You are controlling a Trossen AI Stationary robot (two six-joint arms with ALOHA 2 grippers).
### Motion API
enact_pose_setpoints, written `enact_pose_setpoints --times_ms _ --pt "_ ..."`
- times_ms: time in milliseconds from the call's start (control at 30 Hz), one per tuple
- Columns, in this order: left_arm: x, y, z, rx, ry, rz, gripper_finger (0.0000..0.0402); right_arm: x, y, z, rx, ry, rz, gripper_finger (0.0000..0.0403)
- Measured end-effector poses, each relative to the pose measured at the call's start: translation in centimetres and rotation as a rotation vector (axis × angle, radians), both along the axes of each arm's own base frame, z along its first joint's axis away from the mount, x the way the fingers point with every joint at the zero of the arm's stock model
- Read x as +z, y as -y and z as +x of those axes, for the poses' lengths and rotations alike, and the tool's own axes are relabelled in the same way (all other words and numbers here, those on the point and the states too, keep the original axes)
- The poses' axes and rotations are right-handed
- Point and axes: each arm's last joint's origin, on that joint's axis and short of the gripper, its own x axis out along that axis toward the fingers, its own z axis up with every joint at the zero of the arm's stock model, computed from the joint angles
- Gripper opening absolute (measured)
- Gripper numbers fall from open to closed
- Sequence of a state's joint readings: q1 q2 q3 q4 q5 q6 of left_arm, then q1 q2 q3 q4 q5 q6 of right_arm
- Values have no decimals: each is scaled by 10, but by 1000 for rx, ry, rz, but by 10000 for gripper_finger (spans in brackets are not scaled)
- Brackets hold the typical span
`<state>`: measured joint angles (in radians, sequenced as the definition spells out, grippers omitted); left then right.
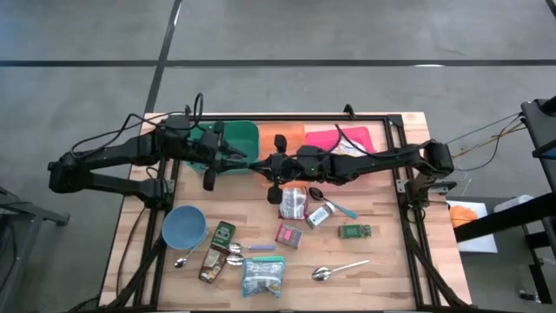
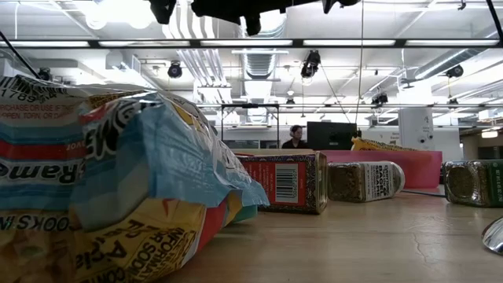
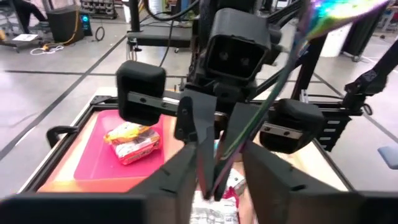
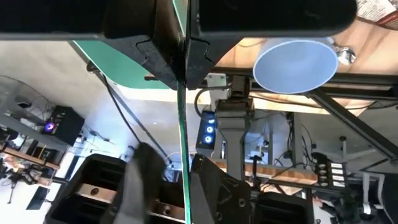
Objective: Pick & Place Food Item
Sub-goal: Put the blue spoon into the green bin
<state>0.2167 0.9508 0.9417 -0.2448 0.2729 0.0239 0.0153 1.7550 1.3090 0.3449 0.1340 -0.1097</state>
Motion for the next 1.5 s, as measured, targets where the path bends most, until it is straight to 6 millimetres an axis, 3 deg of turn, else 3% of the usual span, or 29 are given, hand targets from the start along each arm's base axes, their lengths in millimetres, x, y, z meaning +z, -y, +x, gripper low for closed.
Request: enact_pose_setpoints --times_ms 233,433,733,1000,1133,1267,1500 --pt "0 -2 -4 73 -74 56 232 4 1 -5 -27 -24 -2 7" --pt "3 -4 -13 218 -211 108 276 10 3 -11 -101 -48 -4 7" --pt "0 10 -14 243 -284 251 282 17 11 -26 -335 -115 39 7" --pt "3 47 -13 277 -278 560 282 3 27 -32 -421 -261 180 7" --pt "4 66 -11 285 -262 702 282 -3 32 -33 -383 -297 259 7" --pt "-5 80 4 285 -310 868 282 -7 33 -32 -328 -314 326 7" --pt "-38 90 43 294 -513 1178 282 -22 31 -19 -230 -342 405 7"
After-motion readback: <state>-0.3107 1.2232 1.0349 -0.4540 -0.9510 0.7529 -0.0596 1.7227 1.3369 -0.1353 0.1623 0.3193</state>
